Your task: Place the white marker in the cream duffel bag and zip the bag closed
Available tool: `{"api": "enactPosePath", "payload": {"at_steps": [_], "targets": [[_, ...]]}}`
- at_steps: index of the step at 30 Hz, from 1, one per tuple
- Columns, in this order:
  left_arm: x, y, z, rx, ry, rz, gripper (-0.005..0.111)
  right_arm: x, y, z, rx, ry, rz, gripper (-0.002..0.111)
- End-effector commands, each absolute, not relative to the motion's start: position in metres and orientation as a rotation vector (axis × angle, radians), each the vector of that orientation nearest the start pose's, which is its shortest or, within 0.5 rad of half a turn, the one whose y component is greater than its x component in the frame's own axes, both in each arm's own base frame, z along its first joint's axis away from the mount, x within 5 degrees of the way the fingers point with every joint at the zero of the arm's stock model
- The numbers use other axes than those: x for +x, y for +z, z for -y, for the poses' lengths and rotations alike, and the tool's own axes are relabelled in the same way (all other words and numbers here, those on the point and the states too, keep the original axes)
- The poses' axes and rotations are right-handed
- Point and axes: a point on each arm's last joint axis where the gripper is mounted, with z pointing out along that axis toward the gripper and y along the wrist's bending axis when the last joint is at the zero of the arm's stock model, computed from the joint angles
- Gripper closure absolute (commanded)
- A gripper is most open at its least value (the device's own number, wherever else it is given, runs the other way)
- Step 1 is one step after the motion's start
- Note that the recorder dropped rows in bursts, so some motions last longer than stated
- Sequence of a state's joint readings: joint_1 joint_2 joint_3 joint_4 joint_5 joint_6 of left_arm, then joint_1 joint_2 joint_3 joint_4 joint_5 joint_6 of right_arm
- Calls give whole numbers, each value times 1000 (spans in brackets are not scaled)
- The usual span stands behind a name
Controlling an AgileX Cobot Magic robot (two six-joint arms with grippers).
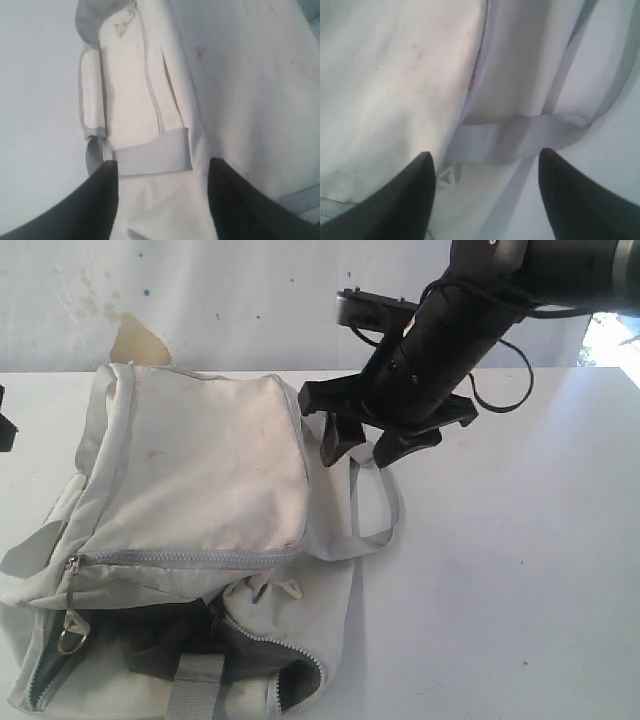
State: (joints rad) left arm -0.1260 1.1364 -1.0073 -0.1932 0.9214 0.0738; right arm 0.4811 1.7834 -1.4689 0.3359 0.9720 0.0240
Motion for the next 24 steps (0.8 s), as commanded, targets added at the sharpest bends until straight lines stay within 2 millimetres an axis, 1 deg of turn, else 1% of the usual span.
{"api": "enactPosePath", "payload": {"at_steps": [1,5,7,8,11,13,18,20,21,23,24], "targets": [[224,331,30,82,-226,-2525,51,332,282,-175,-388,514,-2805,55],[236,323,19,10,-203,-2537,51,337,280,-154,-328,485,-2866,68],[242,320,15,-16,-194,-2534,53,340,278,-141,-318,418,-2891,75],[244,318,13,-28,-193,-2536,55,341,278,-135,-320,380,-2898,78],[250,314,12,-31,-193,-2580,69,344,275,-118,-321,255,-2920,86],[257,312,12,-26,-196,-2611,73,346,274,-107,-308,185,-2934,92],[280,314,12,-23,-195,-2624,74,352,273,-81,-202,165,-2946,108],[289,313,12,-22,-193,-2631,76,354,274,-71,-220,156,-2937,108],[293,312,11,-17,-182,-2644,78,355,274,-66,-230,130,-2940,108],[303,309,10,-8,-165,-2665,89,356,274,-56,-213,83,-2947,108],[311,308,9,4,-136,-2671,103,357,273,-49,-178,61,-2948,108]]}}
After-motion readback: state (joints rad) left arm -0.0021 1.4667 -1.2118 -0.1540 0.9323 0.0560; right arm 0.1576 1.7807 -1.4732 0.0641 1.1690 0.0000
